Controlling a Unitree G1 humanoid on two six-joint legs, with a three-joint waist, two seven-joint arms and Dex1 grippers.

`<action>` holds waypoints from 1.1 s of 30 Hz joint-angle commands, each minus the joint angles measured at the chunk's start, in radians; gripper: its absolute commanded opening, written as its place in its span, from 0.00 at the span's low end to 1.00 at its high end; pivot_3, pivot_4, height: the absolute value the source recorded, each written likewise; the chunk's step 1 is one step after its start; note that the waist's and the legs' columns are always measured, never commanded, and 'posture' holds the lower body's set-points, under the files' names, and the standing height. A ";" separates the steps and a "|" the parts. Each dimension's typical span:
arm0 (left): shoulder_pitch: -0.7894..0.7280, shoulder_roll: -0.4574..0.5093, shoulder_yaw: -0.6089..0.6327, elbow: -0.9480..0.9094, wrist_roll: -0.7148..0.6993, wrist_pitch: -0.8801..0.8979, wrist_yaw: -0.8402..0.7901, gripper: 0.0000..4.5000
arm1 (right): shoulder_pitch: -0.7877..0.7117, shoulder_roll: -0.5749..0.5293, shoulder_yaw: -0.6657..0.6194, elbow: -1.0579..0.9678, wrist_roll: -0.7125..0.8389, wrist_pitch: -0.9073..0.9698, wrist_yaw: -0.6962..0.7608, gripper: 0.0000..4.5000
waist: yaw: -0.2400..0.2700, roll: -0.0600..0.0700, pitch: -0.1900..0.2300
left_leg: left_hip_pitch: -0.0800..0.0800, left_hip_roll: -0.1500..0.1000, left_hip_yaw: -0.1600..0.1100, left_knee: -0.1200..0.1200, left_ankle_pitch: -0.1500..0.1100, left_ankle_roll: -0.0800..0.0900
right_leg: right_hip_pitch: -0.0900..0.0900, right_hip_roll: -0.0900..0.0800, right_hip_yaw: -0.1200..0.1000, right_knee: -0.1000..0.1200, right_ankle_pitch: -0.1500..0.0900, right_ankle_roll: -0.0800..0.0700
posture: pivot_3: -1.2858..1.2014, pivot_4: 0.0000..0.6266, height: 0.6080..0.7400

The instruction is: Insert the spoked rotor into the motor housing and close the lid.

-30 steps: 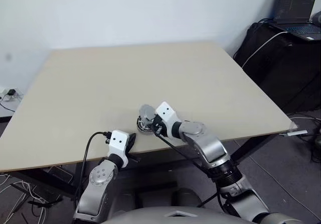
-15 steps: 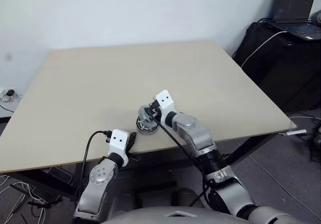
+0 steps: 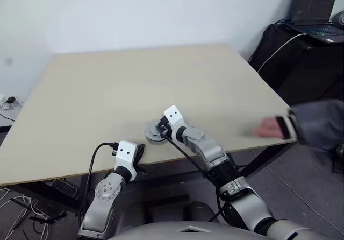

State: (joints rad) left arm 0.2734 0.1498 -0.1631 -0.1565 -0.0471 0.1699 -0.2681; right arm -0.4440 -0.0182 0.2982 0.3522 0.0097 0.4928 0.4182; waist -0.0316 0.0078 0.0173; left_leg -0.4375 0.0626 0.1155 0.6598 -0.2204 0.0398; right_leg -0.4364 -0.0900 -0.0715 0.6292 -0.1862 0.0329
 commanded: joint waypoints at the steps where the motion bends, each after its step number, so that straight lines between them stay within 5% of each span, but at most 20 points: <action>1: -0.015 0.002 0.006 -0.031 -0.003 -0.006 -0.001 0.00 | 0.018 -0.010 0.014 -0.003 -0.022 0.031 -0.007 0.30 | 0.000 0.000 0.000 | 0.001 0.000 0.000 0.000 0.000 0.000 | 0.001 0.000 0.000 0.000 0.000 0.000 | 0.52 0.00 1.00; 16: -0.021 -0.001 -0.001 -0.024 -0.003 -0.010 -0.006 0.00 | 0.166 -0.053 -0.043 -0.541 0.320 0.011 0.285 0.30 | 0.006 0.001 0.002 | 0.006 0.002 -0.001 -0.004 0.000 0.000 | 0.005 -0.002 -0.001 -0.003 -0.001 0.000 | 0.52 0.00 1.00; 33: -0.031 -0.003 -0.001 -0.017 -0.005 -0.010 -0.011 0.00 | 0.177 -0.079 -0.027 -0.582 0.376 0.019 0.273 0.30 | 0.011 0.000 0.003 | 0.006 0.001 -0.001 -0.005 0.000 0.000 | 0.005 -0.003 -0.001 -0.004 -0.001 0.000 | 0.52 0.00 1.00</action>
State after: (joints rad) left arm 0.2558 0.1489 -0.1664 -0.1565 -0.0482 0.1696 -0.2795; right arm -0.2524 -0.1009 0.2710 -0.1991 0.3685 0.5130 0.6936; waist -0.0203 0.0082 0.0200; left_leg -0.4319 0.0633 0.1143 0.6545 -0.2208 0.0396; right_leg -0.4314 -0.0929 -0.0728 0.6253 -0.1870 0.0327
